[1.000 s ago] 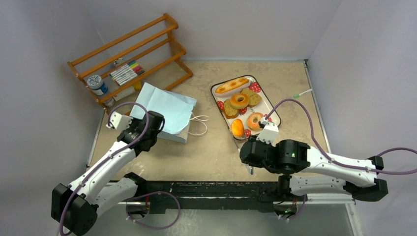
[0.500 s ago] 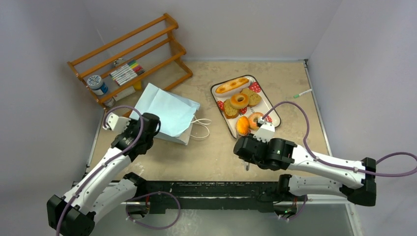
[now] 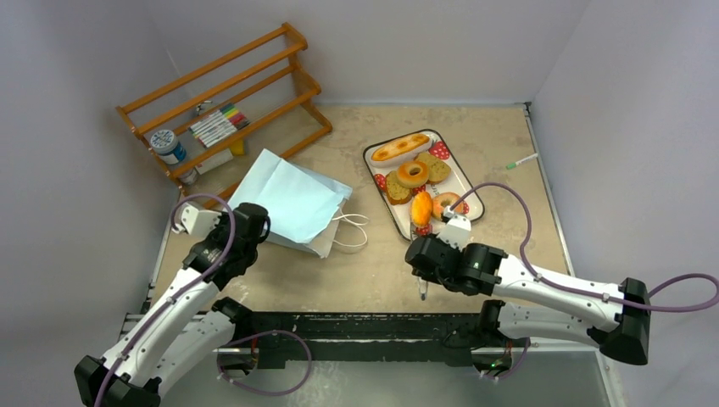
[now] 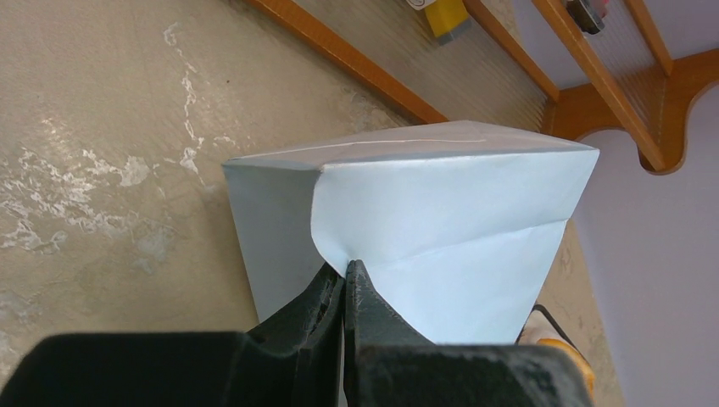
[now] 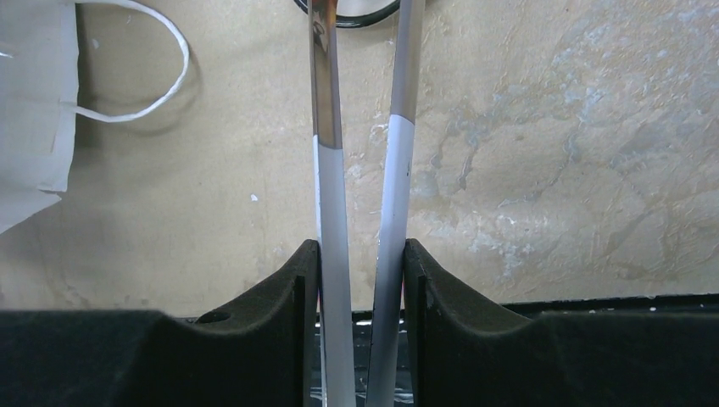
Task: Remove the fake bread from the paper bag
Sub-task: Place the fake bread in the container.
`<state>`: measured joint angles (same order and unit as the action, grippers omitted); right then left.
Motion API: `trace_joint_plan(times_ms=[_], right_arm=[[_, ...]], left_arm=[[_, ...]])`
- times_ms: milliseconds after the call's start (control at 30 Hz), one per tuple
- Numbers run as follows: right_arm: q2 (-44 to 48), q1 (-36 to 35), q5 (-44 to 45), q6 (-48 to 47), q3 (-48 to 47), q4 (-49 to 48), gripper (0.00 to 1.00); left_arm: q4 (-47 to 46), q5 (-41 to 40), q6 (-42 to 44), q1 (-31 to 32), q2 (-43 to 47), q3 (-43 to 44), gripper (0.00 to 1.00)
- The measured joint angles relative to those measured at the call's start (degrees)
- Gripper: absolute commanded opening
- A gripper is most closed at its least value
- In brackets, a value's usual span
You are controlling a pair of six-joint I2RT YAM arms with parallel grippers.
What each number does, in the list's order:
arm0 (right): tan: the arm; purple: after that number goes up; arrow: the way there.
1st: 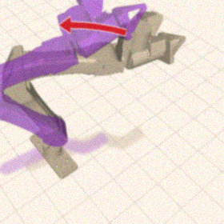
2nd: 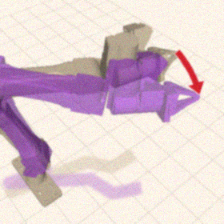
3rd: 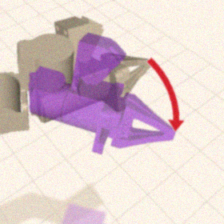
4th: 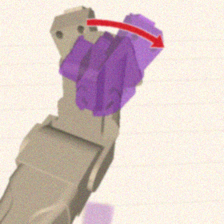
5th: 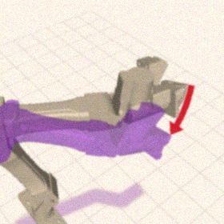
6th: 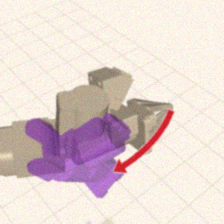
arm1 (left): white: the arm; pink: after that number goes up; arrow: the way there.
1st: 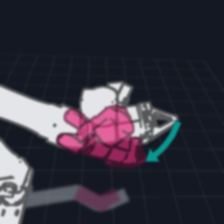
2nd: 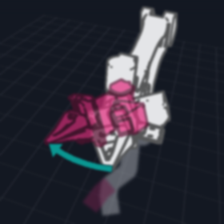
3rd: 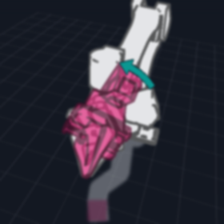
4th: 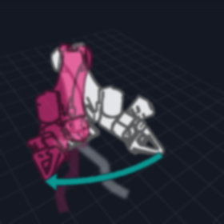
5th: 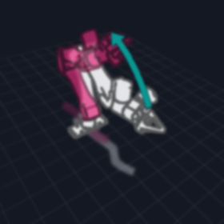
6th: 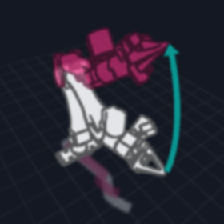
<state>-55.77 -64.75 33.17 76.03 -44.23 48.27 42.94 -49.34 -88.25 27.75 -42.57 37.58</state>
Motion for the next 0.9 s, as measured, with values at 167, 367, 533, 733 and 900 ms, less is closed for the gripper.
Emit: trace_joint_plan(times_ms=[167, 367, 533, 733, 900], right_arm=[[2.45, 0.26, -1.49, 0.87, 1.64, -0.66, 0.35], [3.06, 0.26, -3.63, 2.03, 3.93, -1.60, 0.44], [3.08, 0.26, -4.83, 3.15, 4.57, -1.49, 0.48], [4.09, 0.28, -5.84, 4.15, 6.03, -1.53, 0.49], [4.94, 0.28, -6.01, 4.28, 7.06, -1.42, 0.47]], left_arm=[[1.18, 0.55, -1.84, 0.00, 1.79, -0.68, 0.00], [2.75, 1.03, -3.74, 0.00, 3.52, -1.73, 0.00], [3.45, 1.03, -4.33, 0.00, 3.69, -1.81, 0.00], [3.67, 1.01, -4.35, 0.00, 3.34, -1.81, 0.00], [3.67, 0.96, -4.35, 0.00, 2.67, -1.81, 0.00]])
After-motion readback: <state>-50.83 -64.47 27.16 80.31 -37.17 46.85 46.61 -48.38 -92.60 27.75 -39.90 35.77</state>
